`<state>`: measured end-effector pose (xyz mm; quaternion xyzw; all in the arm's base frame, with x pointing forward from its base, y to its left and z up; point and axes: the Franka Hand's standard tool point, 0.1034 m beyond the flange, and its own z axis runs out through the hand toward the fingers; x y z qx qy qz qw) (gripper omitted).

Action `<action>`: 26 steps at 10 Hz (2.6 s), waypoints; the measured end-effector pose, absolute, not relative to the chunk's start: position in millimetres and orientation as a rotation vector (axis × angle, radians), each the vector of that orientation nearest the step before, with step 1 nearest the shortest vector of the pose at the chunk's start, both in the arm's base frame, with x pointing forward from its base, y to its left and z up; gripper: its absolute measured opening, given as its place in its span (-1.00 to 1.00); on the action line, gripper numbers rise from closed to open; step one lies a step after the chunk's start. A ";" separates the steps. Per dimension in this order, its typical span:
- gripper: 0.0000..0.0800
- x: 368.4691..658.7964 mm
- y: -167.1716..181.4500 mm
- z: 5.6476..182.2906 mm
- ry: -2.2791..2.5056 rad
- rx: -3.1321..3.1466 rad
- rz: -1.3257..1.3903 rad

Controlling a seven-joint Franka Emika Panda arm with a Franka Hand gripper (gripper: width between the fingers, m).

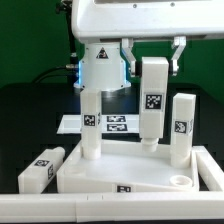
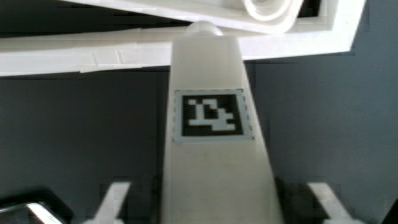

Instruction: Assemble desk

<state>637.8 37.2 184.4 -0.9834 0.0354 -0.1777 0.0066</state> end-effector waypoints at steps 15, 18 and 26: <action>-0.29 629.3 89.1 133.5 0.142 -3.054 -0.628; -0.29 631.9 89.0 133.6 0.141 -3.049 -0.655; -0.29 637.9 80.4 135.3 0.118 -3.050 -0.695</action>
Offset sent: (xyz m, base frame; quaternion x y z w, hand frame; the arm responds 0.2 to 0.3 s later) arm -0.0051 0.0576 -0.0231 -0.0297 0.0358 0.0394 0.9981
